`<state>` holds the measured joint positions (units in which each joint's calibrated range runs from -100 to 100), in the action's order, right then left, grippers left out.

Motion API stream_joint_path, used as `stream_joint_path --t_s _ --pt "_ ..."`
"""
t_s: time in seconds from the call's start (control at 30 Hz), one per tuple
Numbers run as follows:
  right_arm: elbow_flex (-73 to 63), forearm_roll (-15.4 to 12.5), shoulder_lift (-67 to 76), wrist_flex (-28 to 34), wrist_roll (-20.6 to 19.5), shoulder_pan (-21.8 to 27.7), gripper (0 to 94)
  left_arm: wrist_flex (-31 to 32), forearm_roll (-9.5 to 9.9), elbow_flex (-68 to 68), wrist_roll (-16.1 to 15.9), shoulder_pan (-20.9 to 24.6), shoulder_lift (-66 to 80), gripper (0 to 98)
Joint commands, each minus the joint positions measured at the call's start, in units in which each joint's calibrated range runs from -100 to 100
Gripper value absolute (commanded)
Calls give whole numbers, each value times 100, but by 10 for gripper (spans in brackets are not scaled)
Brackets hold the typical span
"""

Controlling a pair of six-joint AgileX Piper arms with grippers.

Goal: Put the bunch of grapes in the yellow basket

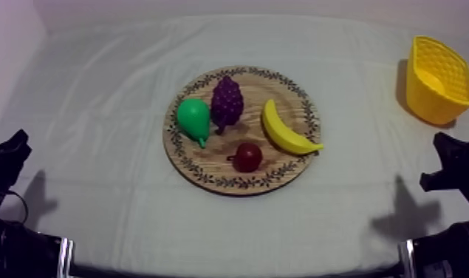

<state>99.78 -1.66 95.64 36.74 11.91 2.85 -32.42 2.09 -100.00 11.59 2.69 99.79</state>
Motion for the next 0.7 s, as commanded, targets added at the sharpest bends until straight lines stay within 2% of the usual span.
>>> stream_joint_path --t_s 0.0,0.47,0.67 --pt "0 2 3 3 140 -1 6 1 -1 0 1 3 -5 1" --pt "0 -2 3 3 19 -40 7 1 -1 0 1 3 -5 1" --pt "-19 -148 -106 -143 165 -126 4 1 -1 0 1 3 -5 1"
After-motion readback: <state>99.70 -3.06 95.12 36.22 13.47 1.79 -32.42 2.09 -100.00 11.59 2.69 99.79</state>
